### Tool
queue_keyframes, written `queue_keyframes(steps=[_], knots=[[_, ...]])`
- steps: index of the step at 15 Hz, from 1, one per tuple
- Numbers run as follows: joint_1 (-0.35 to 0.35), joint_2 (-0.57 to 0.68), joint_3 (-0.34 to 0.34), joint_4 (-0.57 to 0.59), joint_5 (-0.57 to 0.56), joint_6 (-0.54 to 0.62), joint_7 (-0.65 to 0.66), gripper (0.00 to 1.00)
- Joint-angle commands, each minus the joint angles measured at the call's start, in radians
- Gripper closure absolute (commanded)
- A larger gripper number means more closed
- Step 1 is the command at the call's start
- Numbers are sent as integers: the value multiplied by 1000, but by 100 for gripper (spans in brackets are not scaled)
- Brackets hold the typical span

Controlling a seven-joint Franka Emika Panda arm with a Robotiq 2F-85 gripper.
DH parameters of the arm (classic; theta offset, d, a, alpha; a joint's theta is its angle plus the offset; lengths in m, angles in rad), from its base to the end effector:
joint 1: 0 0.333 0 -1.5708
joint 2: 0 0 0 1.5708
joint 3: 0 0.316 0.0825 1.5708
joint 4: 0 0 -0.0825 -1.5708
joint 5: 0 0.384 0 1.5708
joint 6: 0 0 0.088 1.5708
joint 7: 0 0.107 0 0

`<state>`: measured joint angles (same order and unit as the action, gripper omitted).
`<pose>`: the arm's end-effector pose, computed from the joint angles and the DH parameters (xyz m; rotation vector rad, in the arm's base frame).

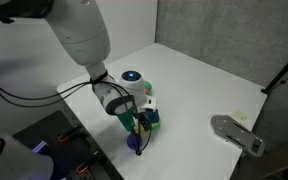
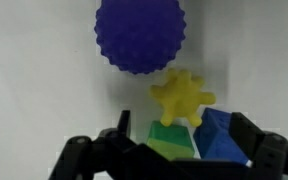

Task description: Put the yellow object inside the bowl

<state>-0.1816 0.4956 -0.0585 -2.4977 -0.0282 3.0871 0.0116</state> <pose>0.4456 -0.1099 0.1062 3.0797 -0.3328 0.1397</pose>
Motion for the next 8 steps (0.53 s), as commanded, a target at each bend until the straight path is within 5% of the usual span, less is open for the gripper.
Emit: queue_keyframes(steps=[1,6,7,8], knots=[[-29,33,26,22,22,34,-28,0],[-23,78,25,36,19,67,-20,0],[-22,86,24,39,18,70,-19,25],[-20,93,21,42,17,72,-19,27]])
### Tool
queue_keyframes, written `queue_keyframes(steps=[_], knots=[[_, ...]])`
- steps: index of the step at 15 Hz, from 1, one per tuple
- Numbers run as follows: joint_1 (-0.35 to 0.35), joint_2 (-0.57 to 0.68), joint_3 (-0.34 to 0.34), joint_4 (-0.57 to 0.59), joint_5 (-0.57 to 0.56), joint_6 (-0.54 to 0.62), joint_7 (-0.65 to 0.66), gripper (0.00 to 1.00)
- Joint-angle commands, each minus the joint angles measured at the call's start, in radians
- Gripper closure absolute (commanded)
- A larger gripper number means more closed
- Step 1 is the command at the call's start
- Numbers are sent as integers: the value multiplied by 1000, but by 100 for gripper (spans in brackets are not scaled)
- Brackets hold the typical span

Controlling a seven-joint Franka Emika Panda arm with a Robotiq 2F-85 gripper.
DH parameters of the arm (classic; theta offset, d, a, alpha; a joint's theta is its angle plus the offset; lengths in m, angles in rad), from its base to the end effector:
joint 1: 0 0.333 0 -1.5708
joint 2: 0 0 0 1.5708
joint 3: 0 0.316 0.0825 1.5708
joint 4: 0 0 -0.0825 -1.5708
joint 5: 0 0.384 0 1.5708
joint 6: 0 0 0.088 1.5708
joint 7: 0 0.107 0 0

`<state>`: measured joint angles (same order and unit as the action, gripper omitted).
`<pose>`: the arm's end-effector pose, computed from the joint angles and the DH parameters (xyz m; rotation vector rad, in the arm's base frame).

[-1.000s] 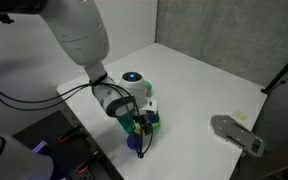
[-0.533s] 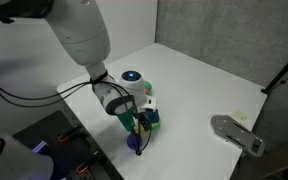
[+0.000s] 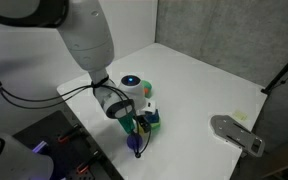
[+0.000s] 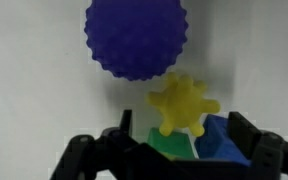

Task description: Put the yellow object inside the bowl

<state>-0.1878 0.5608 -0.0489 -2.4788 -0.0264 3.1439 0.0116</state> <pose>0.4450 -0.1080 0.0861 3.0816 -0.3295 0.1565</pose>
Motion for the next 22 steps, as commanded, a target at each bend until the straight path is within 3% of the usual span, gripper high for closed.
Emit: queue_keyframes(steps=[1,7,10,13,22], knots=[[-13,34,10,27,15,15,-18,33],[11,54,-15,40,10,28,-16,84],[44,53,-41,38,5,49,-15,96],[54,41,-50,29,5,50,-16,95],[19,-149,59,-29,16,-134,-33,95]])
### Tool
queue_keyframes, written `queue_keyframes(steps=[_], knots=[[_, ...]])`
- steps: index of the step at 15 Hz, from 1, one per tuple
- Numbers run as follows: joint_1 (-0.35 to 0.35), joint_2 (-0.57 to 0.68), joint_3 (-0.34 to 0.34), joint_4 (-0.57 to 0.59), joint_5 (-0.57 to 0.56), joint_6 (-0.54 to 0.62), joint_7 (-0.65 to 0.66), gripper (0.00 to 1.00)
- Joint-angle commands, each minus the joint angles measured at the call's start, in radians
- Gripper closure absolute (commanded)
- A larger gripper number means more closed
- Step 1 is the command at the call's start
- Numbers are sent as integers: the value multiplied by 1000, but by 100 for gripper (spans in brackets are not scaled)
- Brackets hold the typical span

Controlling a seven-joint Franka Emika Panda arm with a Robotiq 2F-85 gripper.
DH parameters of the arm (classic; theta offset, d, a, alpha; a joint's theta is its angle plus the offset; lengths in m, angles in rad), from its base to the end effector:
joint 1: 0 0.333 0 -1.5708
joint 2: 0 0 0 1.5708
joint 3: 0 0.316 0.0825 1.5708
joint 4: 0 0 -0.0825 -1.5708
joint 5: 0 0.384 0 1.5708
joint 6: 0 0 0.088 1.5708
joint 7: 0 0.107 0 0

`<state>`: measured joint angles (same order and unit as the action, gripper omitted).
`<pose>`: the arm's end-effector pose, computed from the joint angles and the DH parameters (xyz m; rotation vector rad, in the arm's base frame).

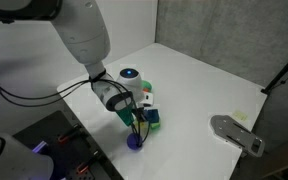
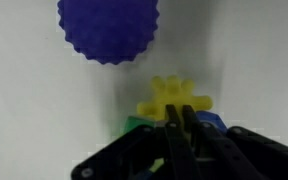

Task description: Put the yellow object inside the bowl

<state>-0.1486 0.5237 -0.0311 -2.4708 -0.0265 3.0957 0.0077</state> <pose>0.4583 -0.0827 0.1002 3.1018 -0.2425 0.1546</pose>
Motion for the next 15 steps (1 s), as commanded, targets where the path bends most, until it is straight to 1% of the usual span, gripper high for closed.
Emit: queue_keyframes(steps=[1,4,6,7,11,15], knots=[[-15,-142,51,-33,22,-124,-27,95],[-9,-212,92,-2,56,-232,-38,96],[-6,-246,123,31,101,-308,-57,96],[6,-259,125,52,118,-340,-60,96],[63,-269,91,152,103,-417,-22,96],[98,-226,65,269,90,-450,7,96]])
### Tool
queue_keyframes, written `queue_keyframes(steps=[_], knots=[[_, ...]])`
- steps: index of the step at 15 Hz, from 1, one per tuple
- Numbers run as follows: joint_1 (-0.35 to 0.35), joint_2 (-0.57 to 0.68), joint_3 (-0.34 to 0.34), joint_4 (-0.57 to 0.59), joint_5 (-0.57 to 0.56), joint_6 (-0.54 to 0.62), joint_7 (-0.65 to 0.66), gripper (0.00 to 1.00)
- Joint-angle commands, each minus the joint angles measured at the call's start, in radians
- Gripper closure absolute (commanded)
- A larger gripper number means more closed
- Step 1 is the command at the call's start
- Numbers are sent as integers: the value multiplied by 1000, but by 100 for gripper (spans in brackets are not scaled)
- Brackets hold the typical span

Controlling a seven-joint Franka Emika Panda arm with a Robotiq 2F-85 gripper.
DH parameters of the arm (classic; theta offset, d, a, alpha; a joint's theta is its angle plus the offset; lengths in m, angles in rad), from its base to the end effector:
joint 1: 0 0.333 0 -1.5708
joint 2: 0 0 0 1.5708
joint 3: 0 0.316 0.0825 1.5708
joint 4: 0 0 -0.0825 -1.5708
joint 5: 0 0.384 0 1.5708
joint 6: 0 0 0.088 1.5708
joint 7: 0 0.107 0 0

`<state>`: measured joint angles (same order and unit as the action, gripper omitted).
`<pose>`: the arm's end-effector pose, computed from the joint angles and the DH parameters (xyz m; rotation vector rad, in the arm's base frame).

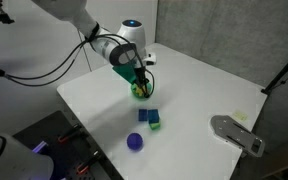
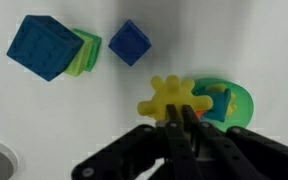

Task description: Put the yellow object inside the bowl

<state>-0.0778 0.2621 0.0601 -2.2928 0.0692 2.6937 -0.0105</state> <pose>0.5447 -0.0117 0.2491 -3.0845 0.1090 -0.2156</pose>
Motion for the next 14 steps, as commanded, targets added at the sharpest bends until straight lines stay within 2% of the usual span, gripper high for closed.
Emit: queue_keyframes(steps=[1,11,14], knots=[[34,49,-31,119,-5,-55,33,96],[97,275,-30,399,56,-127,204,97],[130,341,-39,471,44,-119,247,97]])
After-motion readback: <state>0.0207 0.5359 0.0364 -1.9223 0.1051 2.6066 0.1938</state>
